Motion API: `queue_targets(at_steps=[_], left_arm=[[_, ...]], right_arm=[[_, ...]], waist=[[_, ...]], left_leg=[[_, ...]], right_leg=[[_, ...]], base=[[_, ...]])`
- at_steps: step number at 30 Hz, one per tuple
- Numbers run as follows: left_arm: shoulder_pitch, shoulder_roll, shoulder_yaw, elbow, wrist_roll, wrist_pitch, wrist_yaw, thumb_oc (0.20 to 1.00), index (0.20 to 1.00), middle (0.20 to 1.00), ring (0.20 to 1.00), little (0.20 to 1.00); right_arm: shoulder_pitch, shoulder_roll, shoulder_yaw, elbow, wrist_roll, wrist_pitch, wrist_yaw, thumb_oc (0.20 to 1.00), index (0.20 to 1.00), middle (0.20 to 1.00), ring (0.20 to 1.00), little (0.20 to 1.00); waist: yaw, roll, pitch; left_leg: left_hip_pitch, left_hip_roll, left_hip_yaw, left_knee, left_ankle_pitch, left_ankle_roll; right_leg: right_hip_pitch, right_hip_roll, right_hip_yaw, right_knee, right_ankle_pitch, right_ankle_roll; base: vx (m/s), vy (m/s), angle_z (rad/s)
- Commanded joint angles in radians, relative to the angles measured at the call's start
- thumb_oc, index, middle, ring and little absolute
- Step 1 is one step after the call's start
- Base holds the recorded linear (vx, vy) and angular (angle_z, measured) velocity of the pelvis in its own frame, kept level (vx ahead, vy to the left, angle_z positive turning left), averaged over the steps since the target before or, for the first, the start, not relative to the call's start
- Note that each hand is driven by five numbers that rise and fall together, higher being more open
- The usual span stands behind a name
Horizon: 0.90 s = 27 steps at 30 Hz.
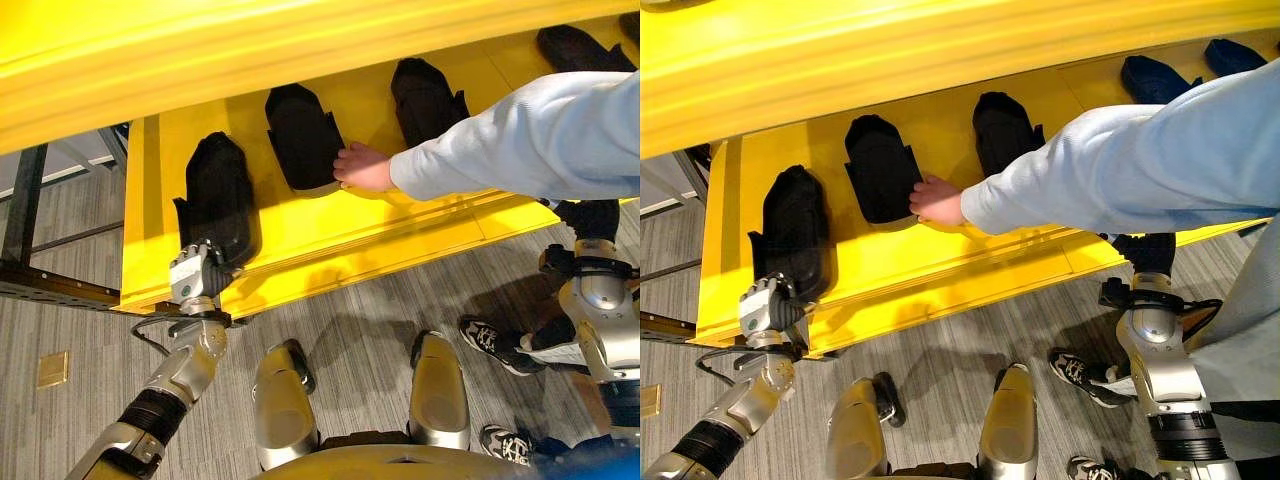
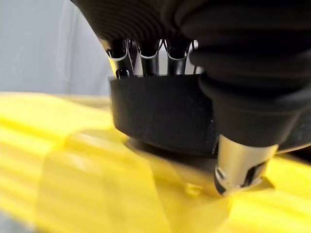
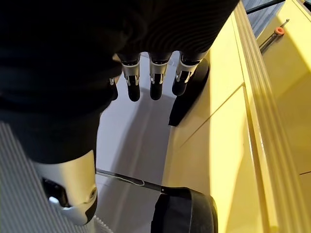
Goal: Move parts from the plastic box to the shelf.
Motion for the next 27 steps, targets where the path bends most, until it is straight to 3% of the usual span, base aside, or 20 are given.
queue_targets(at_steps=[1,12,22,27], left_arm=[[-0.066,0.090,0.081,0.032,-0.006,0.020,0.063,0.200,0.200,0.200,0.200,0.200],[-0.083,0.135,0.107,0.037,-0.002,0.043,0.048,0.200,0.200,0.200,0.200,0.200],[-0.129,0.157,0.062,0.005,0.066,-0.038,-0.004,0.200,0.200,0.200,0.200,0.200],[-0.125,0.148,0.030,-0.064,0.138,-0.089,0.020,0.200,0.200,0.200,0.200,0.200]], right_arm=[[-0.013,-0.022,0.012,0.010,-0.023,-0.027,0.013,1.000,1.000,1.000,1.000,1.000],[-0.034,-0.035,0.023,0.014,-0.016,-0.014,0.021,1.000,1.000,1.000,1.000,1.000],[-0.038,-0.031,0.045,0.019,-0.021,-0.028,0.018,1.000,1.000,1.000,1.000,1.000],[-0.037,-0.022,0.053,0.019,-0.017,-0.041,0.007,1.000,1.000,1.000,1.000,1.000]], waist=[[-0.012,-0.009,-0.036],[-0.015,-0.006,-0.035],[-0.023,-0.009,-0.028],[-0.018,-0.016,-0.018]], left_leg=[[0.059,-0.059,0.059,0.023,-0.073,0.087],[0.052,-0.064,0.066,0.025,-0.074,0.092],[0.045,-0.065,0.074,0.036,-0.085,0.099],[0.041,-0.064,0.072,0.037,-0.089,0.104]], right_leg=[[0.035,0.054,-0.055,0.076,-0.049,-0.075],[0.027,0.050,-0.049,0.071,-0.045,-0.074],[0.019,0.052,-0.045,0.074,-0.045,-0.070],[0.012,0.055,-0.046,0.076,-0.044,-0.067]], base=[[0.03,0.023,-0.04],[0.00,0.000,0.00],[0.00,0.010,-0.01],[-0.02,-0.015,-0.03]])
